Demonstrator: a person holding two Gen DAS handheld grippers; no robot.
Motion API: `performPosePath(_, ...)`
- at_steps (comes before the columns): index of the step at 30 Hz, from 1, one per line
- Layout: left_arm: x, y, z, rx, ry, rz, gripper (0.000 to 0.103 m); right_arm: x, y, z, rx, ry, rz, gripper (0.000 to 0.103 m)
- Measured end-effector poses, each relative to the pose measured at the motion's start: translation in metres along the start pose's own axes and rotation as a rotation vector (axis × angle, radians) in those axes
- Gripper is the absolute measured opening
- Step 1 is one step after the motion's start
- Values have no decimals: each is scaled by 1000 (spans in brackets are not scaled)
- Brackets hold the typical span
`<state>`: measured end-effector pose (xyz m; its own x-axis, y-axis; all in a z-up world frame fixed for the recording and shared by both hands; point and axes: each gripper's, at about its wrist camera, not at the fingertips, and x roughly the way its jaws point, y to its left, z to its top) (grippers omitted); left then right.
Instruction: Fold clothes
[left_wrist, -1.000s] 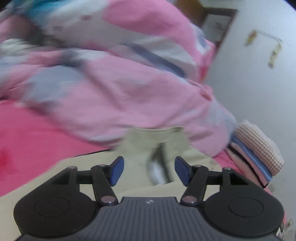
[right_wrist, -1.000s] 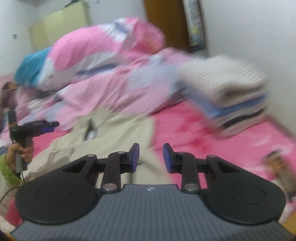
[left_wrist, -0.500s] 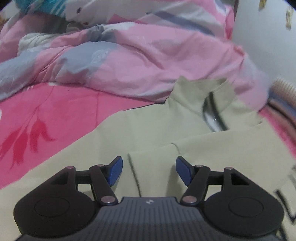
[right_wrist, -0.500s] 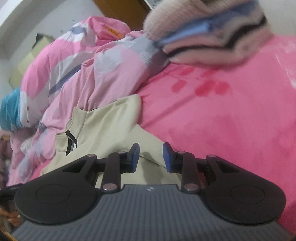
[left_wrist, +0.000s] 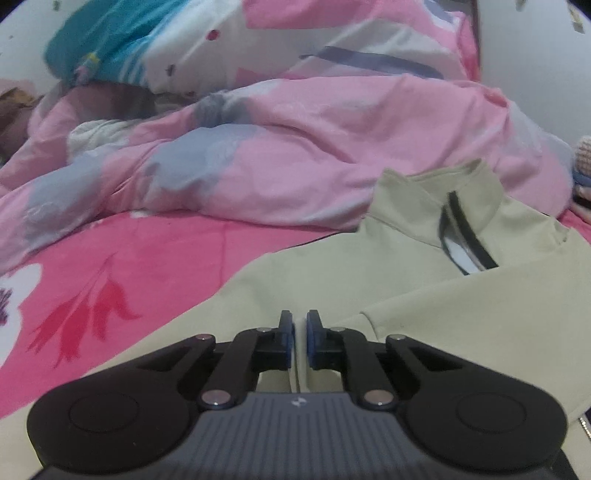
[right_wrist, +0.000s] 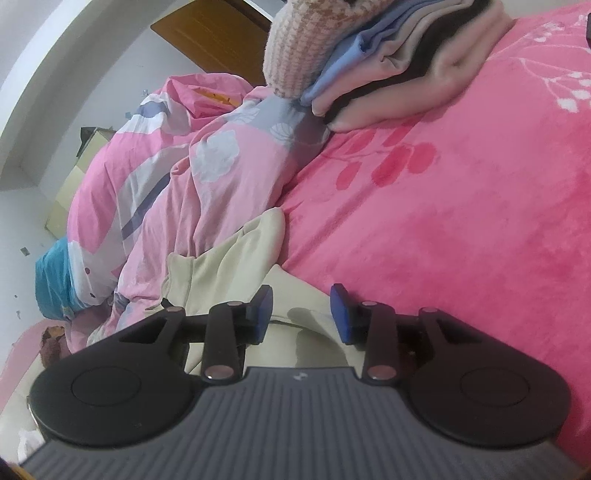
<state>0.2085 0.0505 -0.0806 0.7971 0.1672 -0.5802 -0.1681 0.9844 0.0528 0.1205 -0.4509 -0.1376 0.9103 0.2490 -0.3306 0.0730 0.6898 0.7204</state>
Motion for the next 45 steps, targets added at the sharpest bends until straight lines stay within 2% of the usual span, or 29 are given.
performPosePath(1, 1, 0, -2, -10, 2, 9, 8, 0, 1, 0, -3, 0, -5, 34)
performPosePath(4, 3, 0, -7, -29, 4, 32, 8, 0, 21, 5, -84, 2, -94, 35)
performPosePath(7, 3, -2, -8, -18, 0, 39, 8, 13, 62, 12, -250, 29, -100, 35)
performPosePath(13, 6, 1, -9, -18, 20, 38, 9, 85, 128, -13, -719, 97, -134, 32)
performPosePath(15, 7, 2, -9, -11, 29, 43, 9, 116, 112, -22, -754, 182, -228, 29)
performPosePath(18, 7, 1, -8, 26, 42, 46, 12, 117, 96, -11, -644, 181, -198, 25)
performPosePath(22, -10, 9, -1, 42, 40, 64, 15, 118, 93, -14, -648, 180, -197, 25)
performPosePath(25, -37, 7, 10, 66, -32, 108, 14, 118, 91, -15, -641, 178, -189, 25)
performPosePath(28, -53, -22, 24, 127, -65, 31, 14, 117, 86, -10, -597, 179, -159, 25)
performPosePath(31, -57, -72, 29, 196, -55, -129, 19, 115, 80, -6, -544, 179, -127, 24)
performPosePath(33, -48, -99, 23, 208, 5, -216, 19, 115, 79, -5, -531, 178, -118, 24)
performPosePath(35, -33, -116, 9, 210, 99, -265, 18, 114, 78, -5, -528, 176, -115, 24)
performPosePath(36, -25, -120, -1, 210, 145, -265, 17, 114, 78, -5, -526, 175, -112, 24)
performPosePath(40, -24, -86, -17, 150, 136, -208, 15, 113, 74, -4, -498, 173, -94, 24)
performPosePath(42, -26, -53, -19, 76, 157, -163, 6, 113, 73, -4, -494, 173, -92, 24)
performPosePath(43, -27, -38, -19, 39, 169, -166, 3, 113, 73, -4, -492, 173, -91, 24)
performPosePath(45, -33, -19, -14, -12, 181, -182, 3, 112, 73, -3, -488, 172, -89, 24)
